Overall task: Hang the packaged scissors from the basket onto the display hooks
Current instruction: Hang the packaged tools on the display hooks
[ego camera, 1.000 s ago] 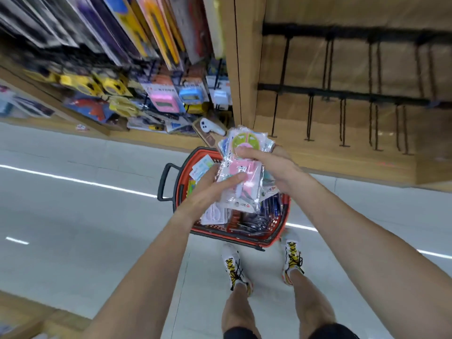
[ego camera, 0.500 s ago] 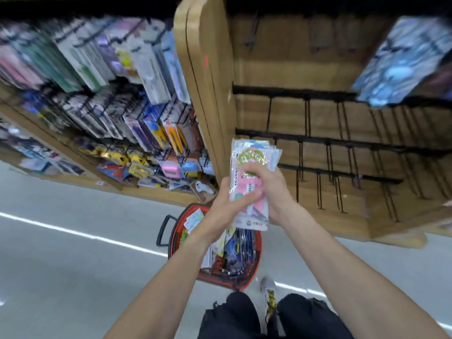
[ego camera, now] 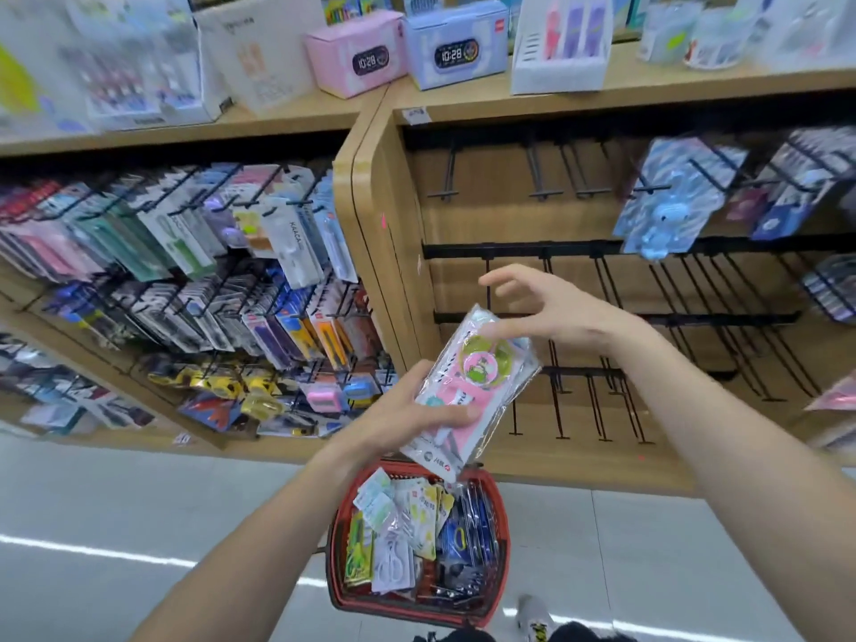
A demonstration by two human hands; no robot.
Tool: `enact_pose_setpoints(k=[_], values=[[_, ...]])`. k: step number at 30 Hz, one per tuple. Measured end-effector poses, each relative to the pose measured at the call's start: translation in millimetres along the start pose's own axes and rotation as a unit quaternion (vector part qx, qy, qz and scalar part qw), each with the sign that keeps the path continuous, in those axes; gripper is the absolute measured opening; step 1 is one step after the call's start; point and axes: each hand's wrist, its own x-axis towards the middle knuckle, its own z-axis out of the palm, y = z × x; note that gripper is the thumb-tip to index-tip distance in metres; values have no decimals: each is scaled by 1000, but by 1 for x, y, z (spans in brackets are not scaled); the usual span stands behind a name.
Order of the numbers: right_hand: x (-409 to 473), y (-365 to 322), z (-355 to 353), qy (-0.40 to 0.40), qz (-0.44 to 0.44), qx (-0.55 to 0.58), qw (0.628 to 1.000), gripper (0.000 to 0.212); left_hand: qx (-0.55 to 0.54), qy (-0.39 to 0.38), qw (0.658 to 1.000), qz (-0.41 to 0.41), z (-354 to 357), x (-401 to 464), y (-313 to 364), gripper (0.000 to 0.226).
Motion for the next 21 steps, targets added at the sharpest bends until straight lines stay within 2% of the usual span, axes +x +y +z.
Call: enact_pose_setpoints(k=[2, 4, 5, 7, 9, 11, 12, 14, 16, 19, 21], values=[[7, -19, -9, -97, -32, -177, 979, 98, 58, -30, 998, -15, -10, -1, 10, 101], [15, -43, -5, -214, -5, -293, 932, 98, 117, -67, 990, -28, -21, 1, 21, 81], [20, -52, 0, -265, 16, -332, 905, 95, 152, -84, 984, -31, -26, 1, 26, 87], [29, -64, 13, -329, 42, -398, 855, 90, 225, -100, 968, -47, -32, 5, 37, 115], [36, -70, 24, -338, 39, -446, 828, 99, 274, -133, 951, -50, -40, 9, 49, 114], [41, -68, 32, -336, 30, -430, 837, 108, 312, -161, 935, -45, -47, 15, 60, 105], [43, -66, 34, -349, 27, -395, 850, 102, 328, -171, 928, -50, -51, 17, 66, 99], [45, -60, 39, -370, 18, -317, 873, 82, 345, -192, 917, -51, -58, 19, 77, 68], [43, -49, 43, -349, -1, -263, 899, 63, 380, -205, 901, -39, -63, 26, 86, 49], [39, -28, 49, -298, -17, -183, 937, 49, 432, -198, 879, -37, -65, 33, 99, 56], [32, -16, 50, -254, -14, -128, 959, 45, 447, -154, 880, -51, -67, 33, 106, 87]])
